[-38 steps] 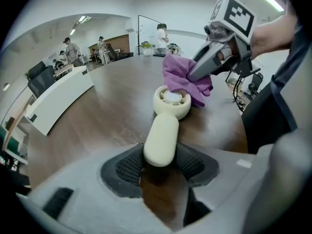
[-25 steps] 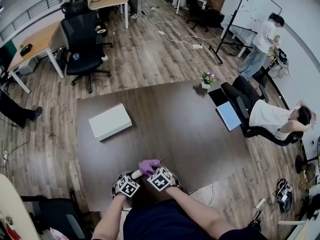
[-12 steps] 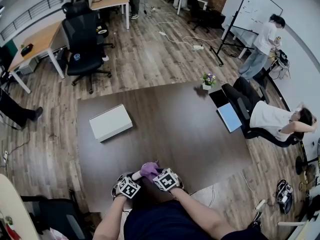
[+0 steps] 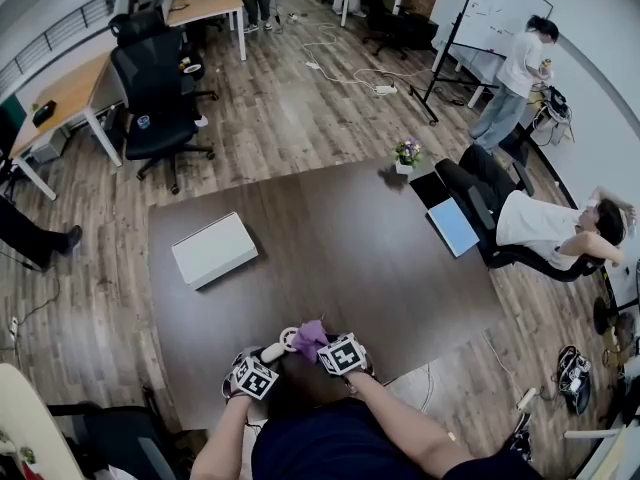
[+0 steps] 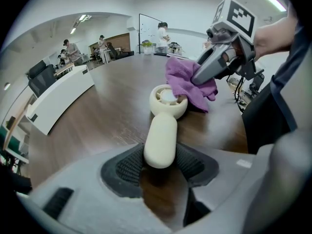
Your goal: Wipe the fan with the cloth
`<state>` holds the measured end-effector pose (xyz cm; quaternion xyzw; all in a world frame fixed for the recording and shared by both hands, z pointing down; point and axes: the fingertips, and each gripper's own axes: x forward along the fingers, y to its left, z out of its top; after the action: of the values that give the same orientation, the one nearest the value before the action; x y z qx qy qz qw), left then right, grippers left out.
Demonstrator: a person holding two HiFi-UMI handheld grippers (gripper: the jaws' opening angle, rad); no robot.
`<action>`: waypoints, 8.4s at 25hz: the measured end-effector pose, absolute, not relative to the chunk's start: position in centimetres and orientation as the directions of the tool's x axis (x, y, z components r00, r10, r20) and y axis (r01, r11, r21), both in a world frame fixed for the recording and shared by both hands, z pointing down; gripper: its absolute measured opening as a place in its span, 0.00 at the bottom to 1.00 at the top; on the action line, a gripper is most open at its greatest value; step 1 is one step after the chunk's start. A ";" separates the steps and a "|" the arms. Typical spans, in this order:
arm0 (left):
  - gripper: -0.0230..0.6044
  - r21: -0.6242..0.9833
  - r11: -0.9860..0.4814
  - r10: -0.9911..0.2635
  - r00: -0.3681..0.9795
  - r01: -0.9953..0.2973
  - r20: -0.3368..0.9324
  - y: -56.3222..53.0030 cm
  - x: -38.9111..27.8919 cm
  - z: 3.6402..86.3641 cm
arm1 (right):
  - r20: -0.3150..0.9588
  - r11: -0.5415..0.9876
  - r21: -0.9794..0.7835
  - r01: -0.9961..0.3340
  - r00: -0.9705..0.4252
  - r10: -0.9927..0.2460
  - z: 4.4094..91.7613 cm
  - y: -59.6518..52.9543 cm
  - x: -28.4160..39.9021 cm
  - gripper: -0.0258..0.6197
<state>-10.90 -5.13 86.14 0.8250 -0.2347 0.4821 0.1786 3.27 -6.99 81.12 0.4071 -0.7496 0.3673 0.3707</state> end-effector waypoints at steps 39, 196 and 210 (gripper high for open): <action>0.65 0.054 -0.914 -0.116 0.388 -0.401 0.915 -8.4 -1.8 86.3 | 0.825 0.235 -0.315 -0.920 -0.388 -0.412 80.1 -5.3 9.1 0.24; 0.63 0.575 -0.812 -0.375 0.663 0.102 -0.648 -6.3 -6.5 49.2 | 0.295 0.787 -0.372 -0.493 -0.866 -0.404 51.6 -4.5 -2.0 0.24; 0.63 0.561 -0.822 -0.246 0.828 0.097 -0.504 -3.7 -3.4 51.3 | 0.197 0.839 -0.259 -0.478 -0.877 -0.439 46.2 -5.3 -2.0 0.24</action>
<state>-3.42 -3.69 51.27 0.9092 -0.0410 -0.2906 0.2954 -2.02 -5.34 46.22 0.2396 -0.9567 0.1517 0.0650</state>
